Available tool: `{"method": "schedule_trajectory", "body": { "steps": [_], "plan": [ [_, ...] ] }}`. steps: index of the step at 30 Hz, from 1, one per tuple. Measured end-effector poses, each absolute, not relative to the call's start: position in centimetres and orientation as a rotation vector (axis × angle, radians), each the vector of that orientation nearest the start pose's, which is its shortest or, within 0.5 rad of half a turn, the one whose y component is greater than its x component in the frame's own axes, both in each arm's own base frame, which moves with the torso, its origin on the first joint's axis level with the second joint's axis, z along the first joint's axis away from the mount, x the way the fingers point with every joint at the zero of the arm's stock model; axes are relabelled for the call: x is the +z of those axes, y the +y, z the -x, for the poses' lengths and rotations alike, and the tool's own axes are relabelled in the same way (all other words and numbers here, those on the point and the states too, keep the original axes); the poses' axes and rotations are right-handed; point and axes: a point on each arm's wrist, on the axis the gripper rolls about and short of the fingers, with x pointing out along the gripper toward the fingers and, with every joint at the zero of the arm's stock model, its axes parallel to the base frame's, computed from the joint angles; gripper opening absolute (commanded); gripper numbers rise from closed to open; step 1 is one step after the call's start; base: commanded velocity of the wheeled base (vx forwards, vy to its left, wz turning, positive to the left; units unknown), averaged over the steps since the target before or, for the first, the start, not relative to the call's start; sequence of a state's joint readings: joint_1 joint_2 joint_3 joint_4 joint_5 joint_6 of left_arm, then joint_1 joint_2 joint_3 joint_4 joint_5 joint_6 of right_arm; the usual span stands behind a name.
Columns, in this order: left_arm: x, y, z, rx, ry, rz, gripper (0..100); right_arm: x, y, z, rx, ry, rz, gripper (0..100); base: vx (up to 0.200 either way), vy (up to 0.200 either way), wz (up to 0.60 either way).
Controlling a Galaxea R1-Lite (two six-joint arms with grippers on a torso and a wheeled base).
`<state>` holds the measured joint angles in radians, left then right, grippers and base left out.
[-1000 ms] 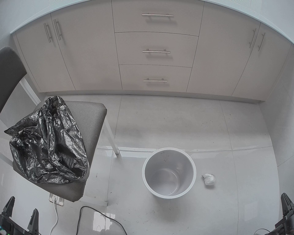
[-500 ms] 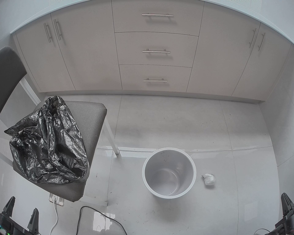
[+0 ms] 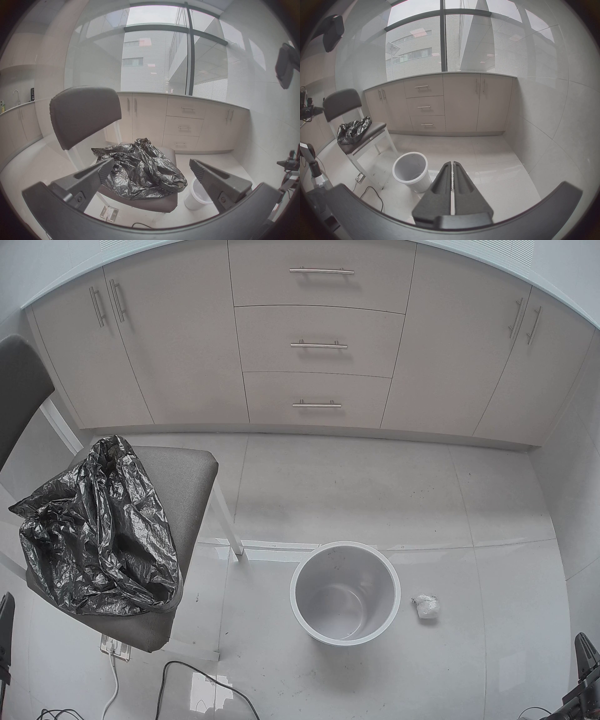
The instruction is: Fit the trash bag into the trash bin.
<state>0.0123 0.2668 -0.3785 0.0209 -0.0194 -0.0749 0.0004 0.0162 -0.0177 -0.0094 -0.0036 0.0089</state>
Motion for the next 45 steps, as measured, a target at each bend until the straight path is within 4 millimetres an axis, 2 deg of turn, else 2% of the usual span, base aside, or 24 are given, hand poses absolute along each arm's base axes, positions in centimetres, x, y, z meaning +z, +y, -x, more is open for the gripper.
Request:
{"method": "schedule_trajectory", "body": {
  "steps": [3, 5, 8, 11, 14, 18, 22, 27, 33, 38, 45],
  "plan": [
    [18.7, -0.1, 0.9, -0.017, -0.034, 0.081, 100, 8.8, 0.0, 2.4, -0.010, -0.032, -0.056, 0, 0.000, 0.000, 0.00],
    [18.8, -0.1, 0.1, -0.024, -0.002, 0.086, 100, 9.9, 0.0, 2.6, -0.015, -0.055, -0.091, 0, 0.000, 0.000, 0.00],
    [19.1, -0.1, -0.8, -0.043, 0.033, 0.106, 100, 12.7, 0.0, 3.1, -0.015, -0.095, -0.116, 0, 0.000, 0.000, 0.00],
    [19.3, -0.2, -1.8, -0.070, 0.073, 0.149, 100, 16.3, 0.0, 3.5, -0.009, -0.141, -0.139, 0, 0.000, 0.000, 0.00],
    [19.6, -0.3, -3.1, -0.097, 0.123, 0.211, 100, 19.9, 0.0, 3.1, 0.003, -0.182, -0.184, 0, 0.000, 0.000, 0.00],
    [19.8, -0.6, -5.5, -0.119, 0.217, 0.305, 100, 23.9, 0.0, 0.7, 0.020, -0.192, -0.256, 0, 0.000, 0.000, 0.00],
    [19.8, -1.0, -8.0, -0.117, 0.319, 0.417, 100, 26.1, 0.0, -3.2, 0.035, -0.176, -0.324, 0, 0.000, 0.000, 0.00],
    [19.3, -1.9, -12.1, -0.088, 0.475, 0.575, 100, 26.9, 0.2, -9.2, 0.044, -0.121, -0.399, 0, 0.000, 0.000, 0.00],
    [17.7, -4.0, -16.7, -0.011, 0.632, 0.729, 100, 26.3, 0.4, -14.1, 0.045, -0.068, -0.462, 0, 0.000, 0.000, 0.00],
    [16.4, -5.4, -18.7, 0.043, 0.650, 0.755, 100, 25.4, 0.5, -16.0, 0.039, -0.019, -0.482, 0, 0.000, 0.000, 0.00],
    [14.8, -5.7, -19.0, 0.094, 0.659, 0.744, 100, 24.6, 0.6, -16.8, 0.032, 0.018, -0.485, 0, 0.000, 0.000, 0.00]
  ]
}}
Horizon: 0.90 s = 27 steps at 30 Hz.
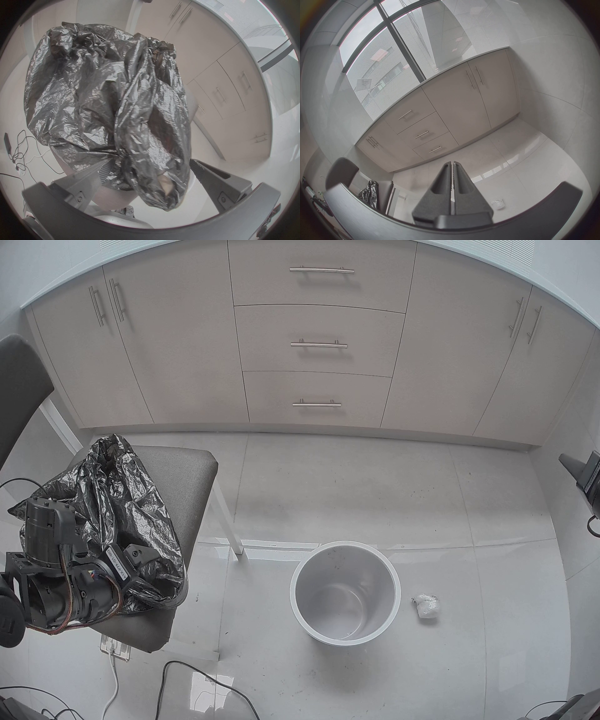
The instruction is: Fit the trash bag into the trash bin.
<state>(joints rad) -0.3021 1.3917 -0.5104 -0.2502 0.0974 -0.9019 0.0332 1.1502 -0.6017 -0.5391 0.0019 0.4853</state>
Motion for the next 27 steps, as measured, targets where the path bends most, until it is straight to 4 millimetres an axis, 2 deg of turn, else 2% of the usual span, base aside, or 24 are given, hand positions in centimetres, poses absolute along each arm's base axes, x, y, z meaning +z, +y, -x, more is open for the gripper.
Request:
{"method": "schedule_trajectory", "body": {
  "steps": [6, 27],
  "plan": [
    [14.1, -5.5, -18.7, 0.145, 0.655, 0.725, 100, 24.4, 0.6, -17.1, 0.030, 0.031, -0.489, 0, 0.000, 0.000, 0.00],
    [13.4, -5.3, -18.4, 0.141, 0.644, 0.729, 100, 23.9, 0.6, -17.1, 0.029, 0.048, -0.486, 0, 0.000, 0.000, 0.00]
  ]
}}
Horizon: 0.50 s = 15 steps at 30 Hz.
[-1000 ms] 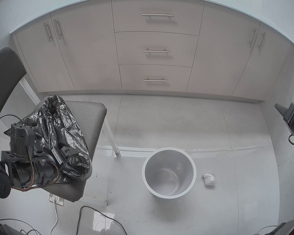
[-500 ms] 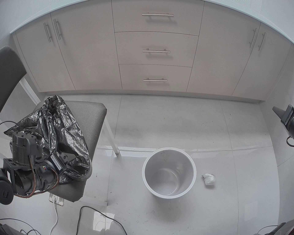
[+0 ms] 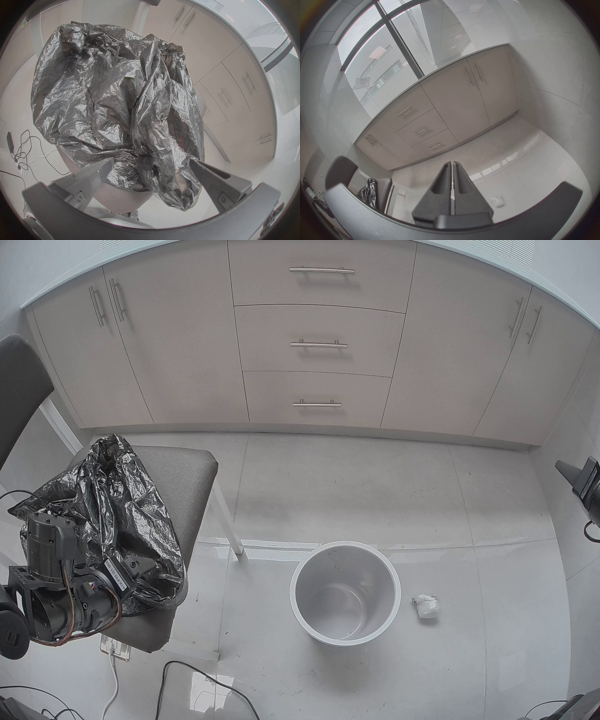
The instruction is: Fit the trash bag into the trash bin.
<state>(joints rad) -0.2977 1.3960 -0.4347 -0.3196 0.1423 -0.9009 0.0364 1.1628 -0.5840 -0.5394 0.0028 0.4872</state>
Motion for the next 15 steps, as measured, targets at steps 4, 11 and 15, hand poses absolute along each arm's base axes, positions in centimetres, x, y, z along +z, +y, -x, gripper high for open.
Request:
{"method": "schedule_trajectory", "body": {
  "steps": [4, 11, 15],
  "plan": [
    [13.32, -5.27, -18.57, 0.146, 0.648, 0.727, 0, 23.53, 0.66, -17.03, 0.028, 0.061, -0.485, 0, 0.000, 0.000, 0.00],
    [13.29, -4.93, -18.74, 0.159, 0.642, 0.729, 0, 23.52, 0.65, -16.96, 0.032, 0.044, -0.481, 0, 0.000, 0.000, 0.00],
    [13.24, -4.95, -18.70, 0.155, 0.645, 0.729, 0, 23.59, 0.60, -16.83, 0.030, 0.038, -0.481, 0, 0.000, 0.000, 0.00]
  ]
}}
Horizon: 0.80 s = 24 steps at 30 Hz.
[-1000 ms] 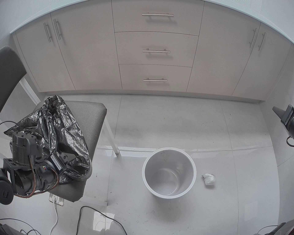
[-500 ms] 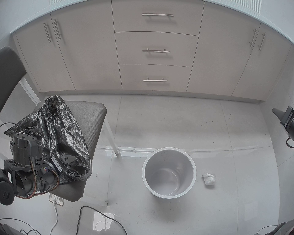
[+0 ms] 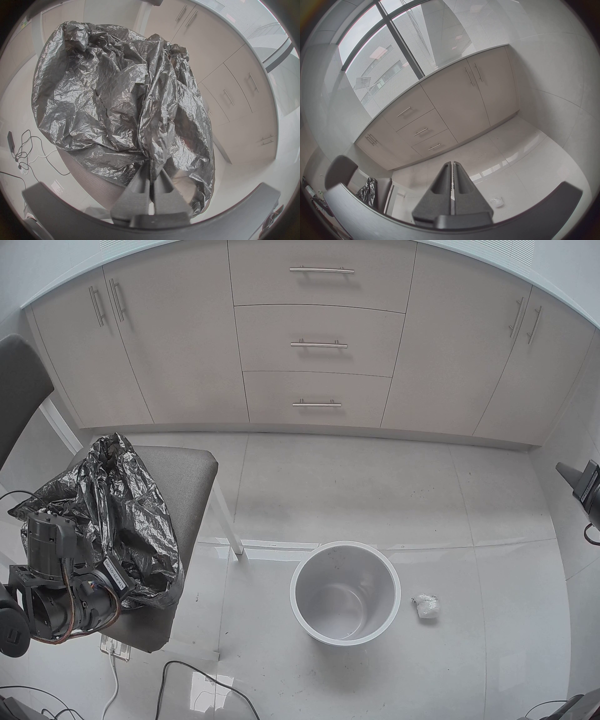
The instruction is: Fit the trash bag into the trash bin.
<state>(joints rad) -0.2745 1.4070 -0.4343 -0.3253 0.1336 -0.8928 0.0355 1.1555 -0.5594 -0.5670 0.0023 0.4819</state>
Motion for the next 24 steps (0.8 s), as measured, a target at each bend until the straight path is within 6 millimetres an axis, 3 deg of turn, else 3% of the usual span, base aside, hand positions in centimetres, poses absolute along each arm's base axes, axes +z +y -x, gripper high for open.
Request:
{"method": "schedule_trajectory", "body": {
  "steps": [9, 13, 17, 24],
  "plan": [
    [13.4, -4.9, -18.5, 0.134, 0.633, 0.740, 0, 24.1, 0.7, -16.1, 0.049, 0.010, -0.483, 0, 0.000, 0.000, 0.00],
    [14.3, -4.8, -17.8, 0.048, 0.609, 0.735, 0, 24.1, 0.7, -16.0, 0.066, 0.014, -0.484, 0, 0.000, 0.000, 0.00],
    [15.5, -4.8, -16.5, -0.165, 0.606, 0.681, 0, 23.6, 0.8, -16.0, 0.124, 0.047, -0.483, 0, 0.000, 0.000, 0.00],
    [17.7, -4.9, -13.6, -0.700, 0.571, 0.543, 0, 21.9, 0.8, -16.6, 0.199, 0.139, -0.479, 0, 0.000, 0.000, 0.00]
  ]
}}
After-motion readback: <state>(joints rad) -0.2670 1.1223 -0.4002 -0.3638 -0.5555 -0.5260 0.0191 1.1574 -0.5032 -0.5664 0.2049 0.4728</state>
